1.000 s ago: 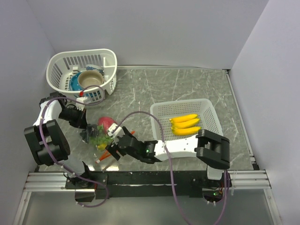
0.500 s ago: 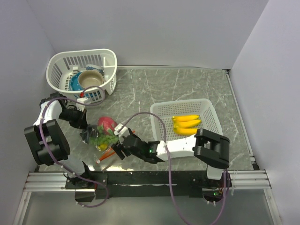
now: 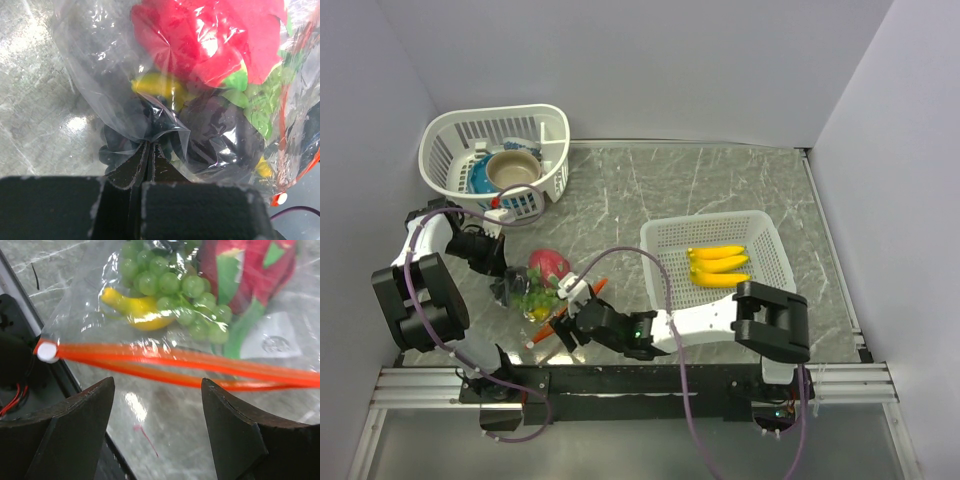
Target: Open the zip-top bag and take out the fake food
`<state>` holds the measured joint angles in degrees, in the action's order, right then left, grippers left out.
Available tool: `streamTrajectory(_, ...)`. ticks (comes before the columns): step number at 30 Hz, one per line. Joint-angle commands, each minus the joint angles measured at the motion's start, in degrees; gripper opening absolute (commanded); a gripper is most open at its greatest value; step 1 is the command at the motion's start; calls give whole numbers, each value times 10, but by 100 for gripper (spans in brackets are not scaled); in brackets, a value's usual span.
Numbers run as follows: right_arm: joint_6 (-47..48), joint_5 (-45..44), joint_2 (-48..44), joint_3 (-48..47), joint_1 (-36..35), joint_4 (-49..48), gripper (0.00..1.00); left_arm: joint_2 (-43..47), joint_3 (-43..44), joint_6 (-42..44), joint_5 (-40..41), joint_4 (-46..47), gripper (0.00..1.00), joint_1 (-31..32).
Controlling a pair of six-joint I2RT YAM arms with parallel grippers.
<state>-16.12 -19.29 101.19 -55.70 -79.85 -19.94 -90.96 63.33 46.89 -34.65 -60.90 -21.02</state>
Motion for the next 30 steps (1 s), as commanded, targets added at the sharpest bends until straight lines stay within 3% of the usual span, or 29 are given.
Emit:
streamTrajectory(1,-15,5,35,-39,8,-11,77,15,9,14,-8,-17,1,2)
streamTrajectory(12,15,-28,67,-70,58,-29,90,15,7,21,-13,-24,1,2)
streamTrajectory(23,-4,50,159,-134,86,-29,94,16,-1,26,-1,-15,1,1)
streamTrajectory(27,-20,70,179,-135,86,-41,88,10,0,27,-9,-18,1,2)
streamTrajectory(30,-23,79,186,-136,87,-38,68,8,2,28,-10,-20,1,2)
